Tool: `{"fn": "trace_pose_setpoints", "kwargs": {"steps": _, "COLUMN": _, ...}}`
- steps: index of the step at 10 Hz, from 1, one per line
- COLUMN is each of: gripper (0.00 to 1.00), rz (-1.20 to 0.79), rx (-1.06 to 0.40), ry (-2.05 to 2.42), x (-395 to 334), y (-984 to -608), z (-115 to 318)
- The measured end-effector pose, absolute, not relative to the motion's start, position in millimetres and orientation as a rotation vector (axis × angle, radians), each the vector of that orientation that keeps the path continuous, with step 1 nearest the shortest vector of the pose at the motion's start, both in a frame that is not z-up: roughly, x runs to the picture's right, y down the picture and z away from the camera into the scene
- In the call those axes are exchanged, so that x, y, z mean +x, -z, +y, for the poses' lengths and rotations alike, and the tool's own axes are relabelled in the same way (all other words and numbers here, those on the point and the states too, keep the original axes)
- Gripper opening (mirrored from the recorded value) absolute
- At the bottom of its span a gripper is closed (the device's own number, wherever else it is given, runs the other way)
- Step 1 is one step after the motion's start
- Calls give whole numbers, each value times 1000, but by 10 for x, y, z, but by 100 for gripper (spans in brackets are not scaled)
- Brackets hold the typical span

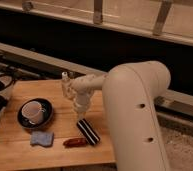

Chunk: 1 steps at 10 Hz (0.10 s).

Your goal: Push the eraser across the table

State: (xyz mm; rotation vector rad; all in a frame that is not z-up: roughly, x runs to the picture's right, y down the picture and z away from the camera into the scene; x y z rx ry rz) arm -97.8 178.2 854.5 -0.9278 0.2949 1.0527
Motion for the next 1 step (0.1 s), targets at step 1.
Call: {"fn": "trace_pose_setpoints", "kwargs": {"steps": 1, "gripper": 0, "rz": 296, "rx": -929, "ry": -1050, "x": -979, "y": -8534, "z": 1795}}
